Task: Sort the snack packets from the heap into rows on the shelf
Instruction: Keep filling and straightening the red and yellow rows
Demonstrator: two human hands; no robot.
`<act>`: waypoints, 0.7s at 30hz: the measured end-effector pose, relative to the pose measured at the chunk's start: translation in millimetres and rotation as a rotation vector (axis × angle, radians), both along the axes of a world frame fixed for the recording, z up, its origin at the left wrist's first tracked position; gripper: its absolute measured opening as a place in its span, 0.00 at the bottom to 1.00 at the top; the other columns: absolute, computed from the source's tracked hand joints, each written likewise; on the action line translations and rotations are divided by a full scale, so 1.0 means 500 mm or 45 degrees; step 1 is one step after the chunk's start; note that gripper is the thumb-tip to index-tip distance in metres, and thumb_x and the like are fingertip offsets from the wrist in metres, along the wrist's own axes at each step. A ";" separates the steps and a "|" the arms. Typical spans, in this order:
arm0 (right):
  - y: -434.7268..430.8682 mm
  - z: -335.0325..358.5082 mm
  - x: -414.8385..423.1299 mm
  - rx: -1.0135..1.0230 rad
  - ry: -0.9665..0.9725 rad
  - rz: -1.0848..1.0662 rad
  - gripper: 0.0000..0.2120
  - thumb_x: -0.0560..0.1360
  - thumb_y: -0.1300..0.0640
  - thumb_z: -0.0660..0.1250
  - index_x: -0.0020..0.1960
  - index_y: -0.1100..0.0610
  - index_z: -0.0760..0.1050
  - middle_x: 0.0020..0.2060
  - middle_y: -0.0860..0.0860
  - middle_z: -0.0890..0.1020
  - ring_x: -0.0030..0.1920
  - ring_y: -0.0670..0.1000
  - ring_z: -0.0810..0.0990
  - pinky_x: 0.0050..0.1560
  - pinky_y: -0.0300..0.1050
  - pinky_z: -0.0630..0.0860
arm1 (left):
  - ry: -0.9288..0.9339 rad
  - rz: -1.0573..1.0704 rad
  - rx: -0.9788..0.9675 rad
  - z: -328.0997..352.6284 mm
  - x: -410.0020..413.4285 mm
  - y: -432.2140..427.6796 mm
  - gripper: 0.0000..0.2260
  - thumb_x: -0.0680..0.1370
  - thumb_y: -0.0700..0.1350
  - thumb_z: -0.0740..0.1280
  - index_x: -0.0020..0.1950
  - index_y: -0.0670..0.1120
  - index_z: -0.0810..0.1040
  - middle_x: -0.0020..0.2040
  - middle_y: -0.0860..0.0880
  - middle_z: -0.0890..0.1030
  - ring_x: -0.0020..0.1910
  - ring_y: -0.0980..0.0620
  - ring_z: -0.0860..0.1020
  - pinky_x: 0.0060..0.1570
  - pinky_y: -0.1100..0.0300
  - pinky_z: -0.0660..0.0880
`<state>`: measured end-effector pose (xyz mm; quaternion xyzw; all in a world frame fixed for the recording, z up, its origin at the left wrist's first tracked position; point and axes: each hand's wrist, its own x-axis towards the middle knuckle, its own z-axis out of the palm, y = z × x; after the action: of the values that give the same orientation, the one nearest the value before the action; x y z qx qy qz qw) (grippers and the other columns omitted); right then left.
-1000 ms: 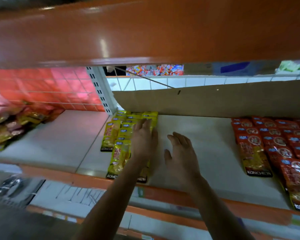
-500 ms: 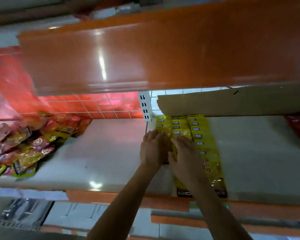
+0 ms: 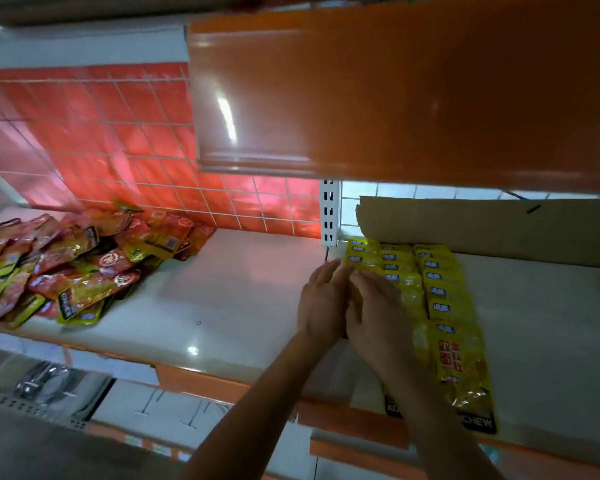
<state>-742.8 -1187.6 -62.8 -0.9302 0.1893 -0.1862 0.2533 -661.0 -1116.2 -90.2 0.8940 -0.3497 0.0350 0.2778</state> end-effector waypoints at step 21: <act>0.364 -0.018 0.406 0.008 0.211 0.253 0.20 0.76 0.58 0.63 0.67 0.59 0.70 0.64 0.56 0.74 0.64 0.58 0.71 0.63 0.48 0.66 | -0.175 0.612 0.388 0.052 0.367 0.415 0.21 0.81 0.52 0.58 0.72 0.48 0.63 0.73 0.45 0.64 0.73 0.43 0.59 0.66 0.50 0.63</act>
<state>-539.6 -1005.7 -71.8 -0.9558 0.1169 -0.0822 0.2569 -477.7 -908.6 -64.1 0.9782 -0.1471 0.1074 0.0995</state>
